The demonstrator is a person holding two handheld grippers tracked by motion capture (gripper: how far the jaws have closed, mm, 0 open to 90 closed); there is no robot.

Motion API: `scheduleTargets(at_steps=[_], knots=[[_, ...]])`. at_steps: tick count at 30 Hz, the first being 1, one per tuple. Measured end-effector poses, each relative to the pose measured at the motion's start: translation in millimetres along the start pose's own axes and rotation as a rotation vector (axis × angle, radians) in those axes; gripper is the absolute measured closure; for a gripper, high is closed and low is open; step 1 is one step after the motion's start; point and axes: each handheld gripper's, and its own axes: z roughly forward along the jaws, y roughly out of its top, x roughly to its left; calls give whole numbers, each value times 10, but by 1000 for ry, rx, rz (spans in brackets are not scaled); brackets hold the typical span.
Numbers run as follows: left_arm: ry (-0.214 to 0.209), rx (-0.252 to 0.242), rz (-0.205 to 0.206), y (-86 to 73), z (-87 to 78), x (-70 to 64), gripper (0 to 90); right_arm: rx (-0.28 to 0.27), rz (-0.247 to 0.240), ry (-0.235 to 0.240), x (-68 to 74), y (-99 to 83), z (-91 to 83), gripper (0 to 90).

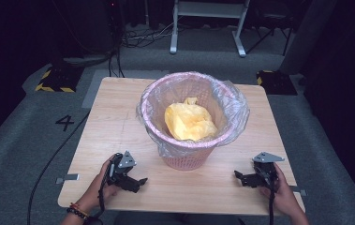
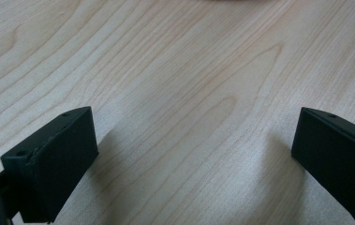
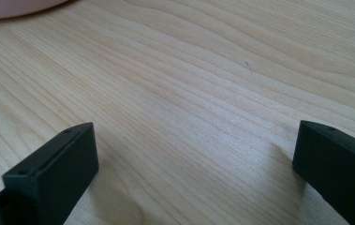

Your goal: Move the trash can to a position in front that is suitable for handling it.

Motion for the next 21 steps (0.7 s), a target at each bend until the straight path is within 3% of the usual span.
scheduleTargets(at_steps=[10, 16, 17, 19, 21], knots=[[-23, -1, 25, 12, 12, -5, 3, -4, -14, 11, -1, -15, -13, 11], [-29, 0, 28, 38, 37, -5, 2, -20, -56, 58, -29, -31, -58, 126], [-26, -1, 28, 46, 44, -1, 2, -29, -65, 74, -43, -19, -59, 188], [-24, -2, 23, 71, 68, 3, 2, -59, -93, 87, -39, -1, -56, 156], [-34, 0, 32, 87, 82, 10, 2, -74, -124, 86, -18, 37, -38, 194]])
